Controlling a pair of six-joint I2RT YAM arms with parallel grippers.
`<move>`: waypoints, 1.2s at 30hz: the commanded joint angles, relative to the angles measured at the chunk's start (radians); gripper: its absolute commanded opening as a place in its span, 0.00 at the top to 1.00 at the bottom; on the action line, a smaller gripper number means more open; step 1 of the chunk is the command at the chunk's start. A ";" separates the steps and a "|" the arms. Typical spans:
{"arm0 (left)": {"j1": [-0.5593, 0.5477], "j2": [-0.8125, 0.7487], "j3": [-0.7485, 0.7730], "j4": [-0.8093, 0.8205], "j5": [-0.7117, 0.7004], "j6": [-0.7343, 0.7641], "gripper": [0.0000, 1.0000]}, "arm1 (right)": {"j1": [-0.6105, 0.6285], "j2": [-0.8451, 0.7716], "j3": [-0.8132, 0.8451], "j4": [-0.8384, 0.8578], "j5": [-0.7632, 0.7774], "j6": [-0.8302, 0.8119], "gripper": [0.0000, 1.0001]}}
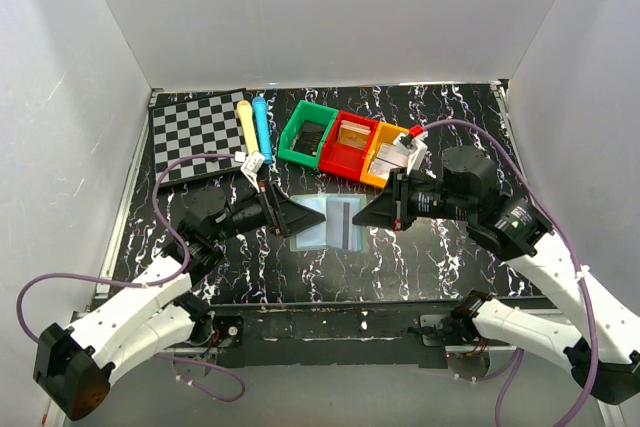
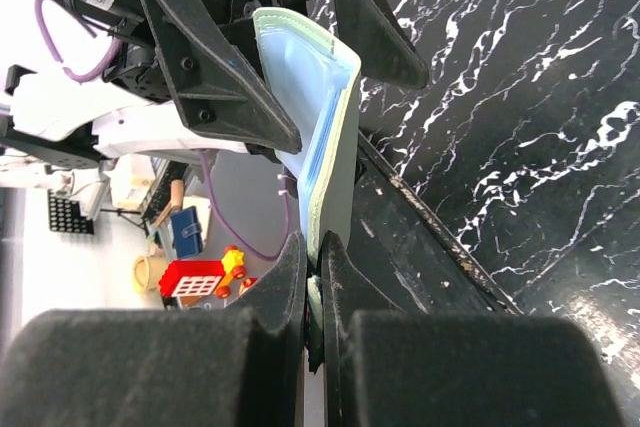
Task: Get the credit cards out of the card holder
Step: Open the card holder.
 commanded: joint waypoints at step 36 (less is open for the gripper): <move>-0.066 0.128 0.077 0.056 -0.082 -0.048 0.23 | 0.010 0.052 0.069 0.010 0.002 0.004 0.79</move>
